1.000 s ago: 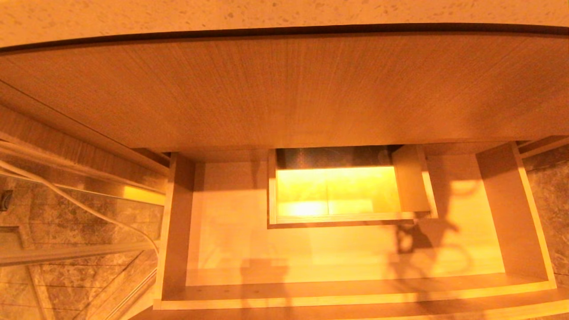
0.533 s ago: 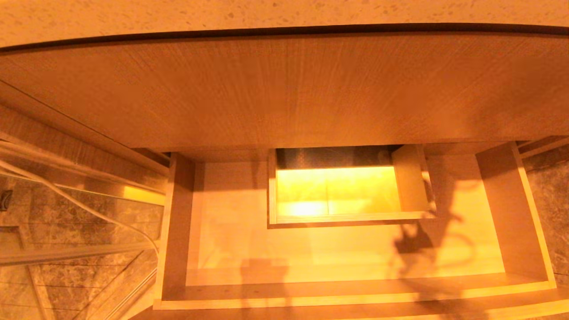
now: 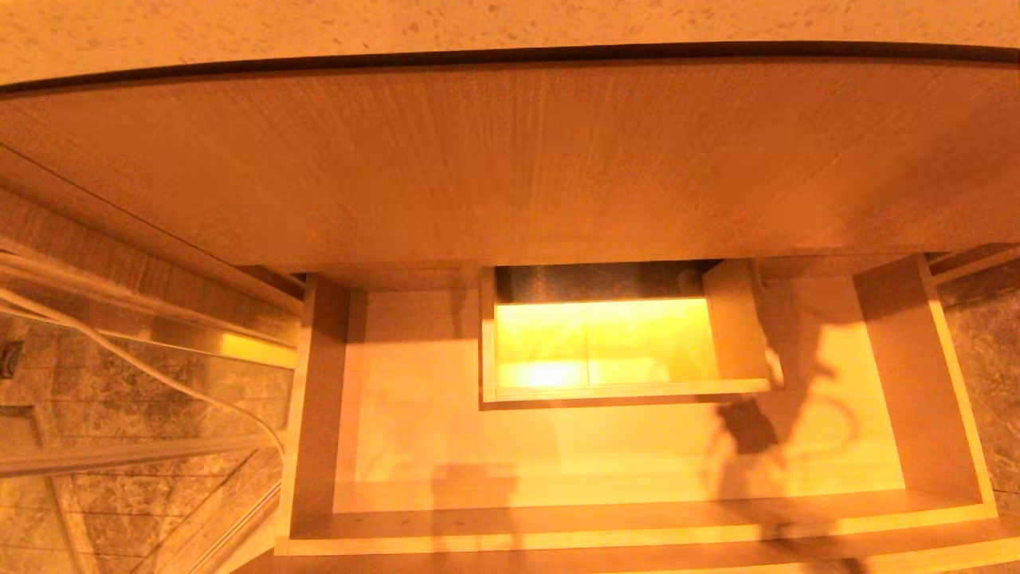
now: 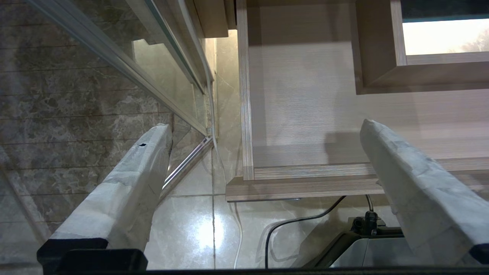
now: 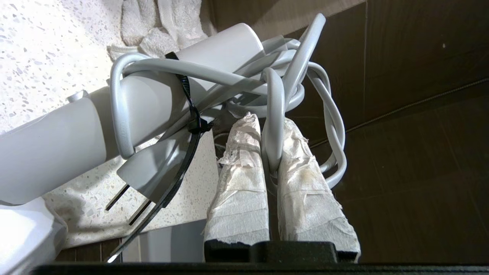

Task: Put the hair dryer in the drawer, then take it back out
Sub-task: Place it on the countertop

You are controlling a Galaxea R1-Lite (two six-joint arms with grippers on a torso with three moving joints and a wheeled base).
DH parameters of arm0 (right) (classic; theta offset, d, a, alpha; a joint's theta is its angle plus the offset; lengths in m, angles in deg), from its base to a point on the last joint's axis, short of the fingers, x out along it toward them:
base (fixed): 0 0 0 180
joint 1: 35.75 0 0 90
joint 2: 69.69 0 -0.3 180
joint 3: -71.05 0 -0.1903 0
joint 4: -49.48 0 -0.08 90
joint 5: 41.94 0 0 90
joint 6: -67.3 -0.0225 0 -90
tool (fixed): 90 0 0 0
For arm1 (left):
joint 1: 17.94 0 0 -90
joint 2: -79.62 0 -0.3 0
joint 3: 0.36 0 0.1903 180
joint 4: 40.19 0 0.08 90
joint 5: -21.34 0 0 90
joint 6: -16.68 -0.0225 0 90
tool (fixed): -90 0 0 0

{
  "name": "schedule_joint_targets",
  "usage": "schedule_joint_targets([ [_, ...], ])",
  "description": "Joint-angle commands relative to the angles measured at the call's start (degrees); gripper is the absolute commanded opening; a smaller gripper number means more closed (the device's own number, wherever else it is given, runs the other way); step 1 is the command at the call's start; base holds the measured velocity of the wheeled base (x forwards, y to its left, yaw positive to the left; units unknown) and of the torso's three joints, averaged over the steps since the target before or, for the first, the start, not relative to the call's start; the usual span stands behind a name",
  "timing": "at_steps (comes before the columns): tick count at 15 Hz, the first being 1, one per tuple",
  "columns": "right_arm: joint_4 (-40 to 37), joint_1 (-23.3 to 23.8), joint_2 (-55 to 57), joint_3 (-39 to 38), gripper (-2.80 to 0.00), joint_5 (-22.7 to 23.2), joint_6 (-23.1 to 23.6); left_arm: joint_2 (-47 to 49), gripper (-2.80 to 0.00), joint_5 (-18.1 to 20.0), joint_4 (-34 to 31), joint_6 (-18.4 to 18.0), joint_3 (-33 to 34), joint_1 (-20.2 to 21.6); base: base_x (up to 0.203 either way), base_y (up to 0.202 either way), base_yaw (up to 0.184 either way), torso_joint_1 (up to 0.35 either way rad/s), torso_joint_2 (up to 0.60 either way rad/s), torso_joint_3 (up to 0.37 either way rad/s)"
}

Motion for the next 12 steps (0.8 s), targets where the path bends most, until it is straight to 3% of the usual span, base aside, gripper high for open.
schedule_joint_targets([
  [1, -0.05, -0.10, 0.01, -0.72, -2.80, -0.04, 1.53, 0.00, 0.00, 0.00, 0.00, 0.00, 0.00, 0.00, 0.000, 0.000, 0.000, 0.000, 0.00, 0.000],
  [2, -0.05, -0.18, 0.01, -0.82, -1.98, -0.04, 3.12, 0.00, 0.00, 0.00, 0.00, 0.00, 0.00, 0.00, 0.000, 0.000, 0.000, 0.000, 0.00, 0.000],
  [3, 0.04, -0.58, 0.03, -0.90, 0.00, -0.04, 3.73, 0.00, 0.00, 0.00, 0.00, 0.00, 0.00, 0.00, 0.000, 0.000, 0.000, 0.000, 0.00, 0.000],
  [12, -0.74, -1.27, -1.89, -3.56, 0.00, -0.17, 4.34, 0.00, 0.00, 0.00, 0.00, 0.00, 0.00, 0.00, 0.000, 0.000, 0.000, 0.000, 0.00, 0.000],
])
